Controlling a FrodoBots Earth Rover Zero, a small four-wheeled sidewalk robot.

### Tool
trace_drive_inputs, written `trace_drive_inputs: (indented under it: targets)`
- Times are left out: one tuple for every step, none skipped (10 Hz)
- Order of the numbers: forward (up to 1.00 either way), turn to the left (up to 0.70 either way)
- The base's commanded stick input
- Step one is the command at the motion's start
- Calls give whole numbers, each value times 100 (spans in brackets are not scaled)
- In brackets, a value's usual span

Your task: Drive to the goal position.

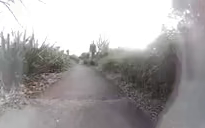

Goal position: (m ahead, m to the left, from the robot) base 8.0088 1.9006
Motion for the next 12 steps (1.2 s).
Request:
trace_drive_inputs:
  targets:
    - [70, 0]
    - [70, 0]
    - [70, 0]
    - [70, 0]
    - [70, 0]
    - [70, 0]
    - [70, 0]
    - [70, 0]
    - [70, 0]
    - [70, 0]
    - [70, 0]
    - [70, 0]
